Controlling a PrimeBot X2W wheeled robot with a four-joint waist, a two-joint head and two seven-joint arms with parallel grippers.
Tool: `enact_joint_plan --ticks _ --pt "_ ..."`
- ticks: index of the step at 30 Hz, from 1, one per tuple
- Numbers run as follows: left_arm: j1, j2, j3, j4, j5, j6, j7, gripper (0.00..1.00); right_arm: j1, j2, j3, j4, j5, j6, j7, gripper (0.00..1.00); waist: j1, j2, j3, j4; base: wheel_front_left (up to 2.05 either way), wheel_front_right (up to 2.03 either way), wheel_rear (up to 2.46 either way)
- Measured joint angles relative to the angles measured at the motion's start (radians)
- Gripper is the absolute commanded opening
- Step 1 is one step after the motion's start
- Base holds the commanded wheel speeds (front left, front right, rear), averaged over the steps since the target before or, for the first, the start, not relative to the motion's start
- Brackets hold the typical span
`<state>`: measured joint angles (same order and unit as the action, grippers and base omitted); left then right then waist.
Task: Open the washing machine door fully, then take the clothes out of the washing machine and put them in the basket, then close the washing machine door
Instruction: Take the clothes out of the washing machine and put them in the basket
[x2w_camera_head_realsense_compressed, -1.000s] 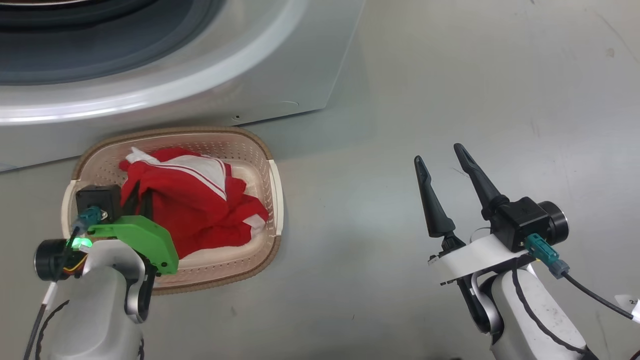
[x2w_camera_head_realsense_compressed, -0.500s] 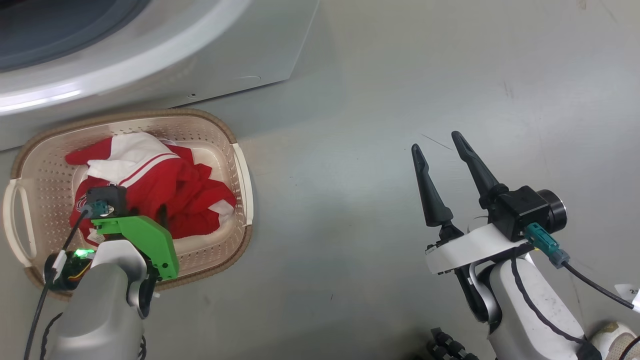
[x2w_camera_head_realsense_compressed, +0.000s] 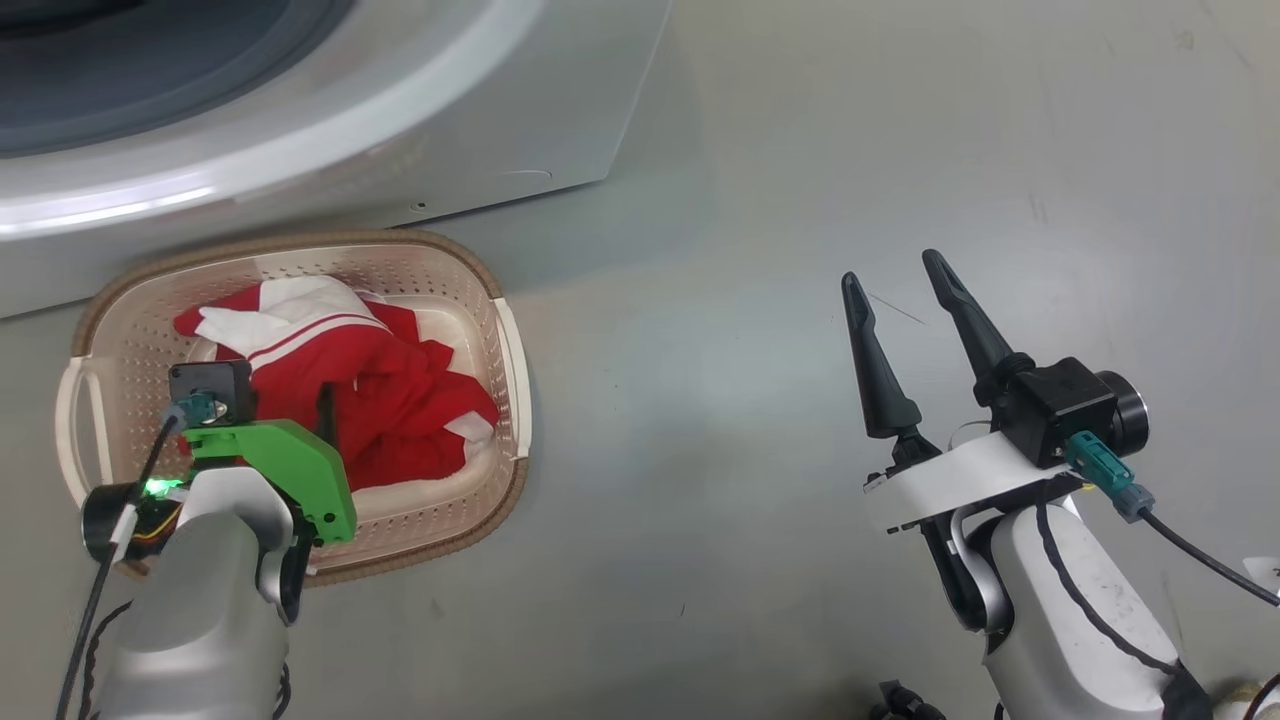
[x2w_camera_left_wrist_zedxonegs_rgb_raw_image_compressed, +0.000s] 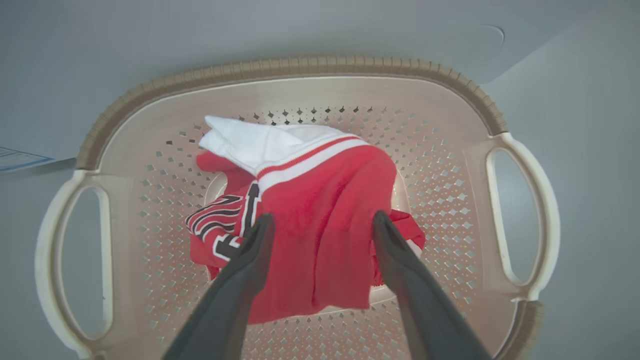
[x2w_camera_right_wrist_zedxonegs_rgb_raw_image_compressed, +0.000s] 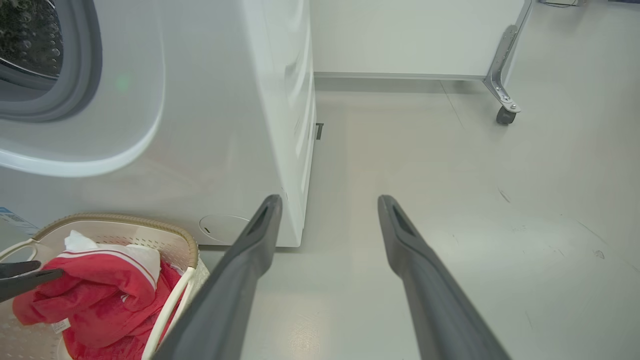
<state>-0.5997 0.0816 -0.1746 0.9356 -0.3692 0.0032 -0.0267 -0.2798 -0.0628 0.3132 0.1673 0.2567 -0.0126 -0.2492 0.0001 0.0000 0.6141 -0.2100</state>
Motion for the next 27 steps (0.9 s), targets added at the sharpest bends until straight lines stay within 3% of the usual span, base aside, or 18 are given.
enact_joint_plan --ticks 12,27 --pt "0.007 -0.016 0.000 -0.046 0.018 -0.001 -0.212 1.00 0.005 -0.008 -0.043 0.018 0.004 -0.009 0.000 1.00 0.0000 0.0000 -0.089 0.056 0.00 0.00 0.00" --pt "0.104 -0.028 0.014 -0.248 0.034 0.001 -0.230 1.00 0.086 -0.035 -0.077 0.055 0.004 -0.016 0.000 1.00 -0.0001 0.0000 -0.250 0.138 0.00 0.00 0.00"
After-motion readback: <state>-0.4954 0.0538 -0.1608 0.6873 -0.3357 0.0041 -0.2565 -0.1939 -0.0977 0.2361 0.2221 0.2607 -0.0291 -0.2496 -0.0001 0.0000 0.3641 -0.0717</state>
